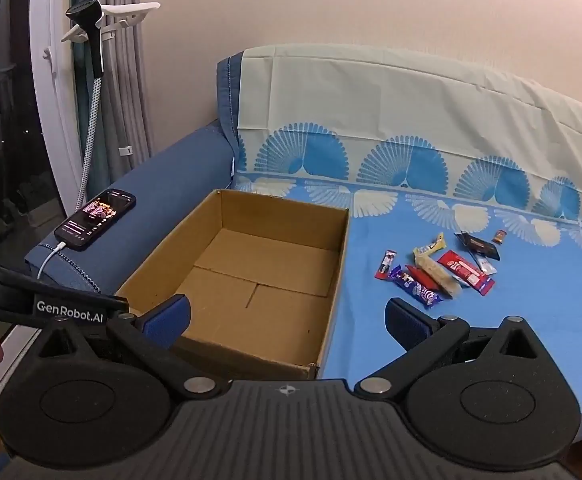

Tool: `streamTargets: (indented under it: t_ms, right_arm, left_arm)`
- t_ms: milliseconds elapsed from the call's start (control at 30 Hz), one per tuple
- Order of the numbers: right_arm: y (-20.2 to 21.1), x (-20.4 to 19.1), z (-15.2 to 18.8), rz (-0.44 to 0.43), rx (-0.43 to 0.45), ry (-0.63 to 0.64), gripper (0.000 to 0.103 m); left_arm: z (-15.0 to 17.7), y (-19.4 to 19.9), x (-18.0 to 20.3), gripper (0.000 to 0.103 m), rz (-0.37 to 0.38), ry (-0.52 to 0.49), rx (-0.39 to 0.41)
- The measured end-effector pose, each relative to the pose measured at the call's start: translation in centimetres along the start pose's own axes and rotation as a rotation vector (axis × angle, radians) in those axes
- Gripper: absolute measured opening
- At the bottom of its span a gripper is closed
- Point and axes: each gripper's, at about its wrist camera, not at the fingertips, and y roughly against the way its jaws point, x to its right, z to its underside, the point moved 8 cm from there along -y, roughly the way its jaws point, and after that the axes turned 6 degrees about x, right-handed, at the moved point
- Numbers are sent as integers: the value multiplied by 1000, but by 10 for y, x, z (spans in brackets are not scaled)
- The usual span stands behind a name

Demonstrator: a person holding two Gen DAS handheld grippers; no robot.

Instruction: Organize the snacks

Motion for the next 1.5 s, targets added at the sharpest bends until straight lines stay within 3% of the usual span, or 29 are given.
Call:
streamTargets:
  t_ms: [567, 667, 1500]
  right_arm:
    - [-11, -1, 5, 6, -10, -15, 103]
    - [-12, -1, 6, 8, -14, -24, 103]
    - [-12, 2, 9, -3, -22, -41, 103]
  left_arm:
    - [8, -9, 10, 103, 4, -27, -20]
    - [6, -12, 12, 103, -30, -58, -32]
    - [3, -11, 12, 103, -22, -47, 8]
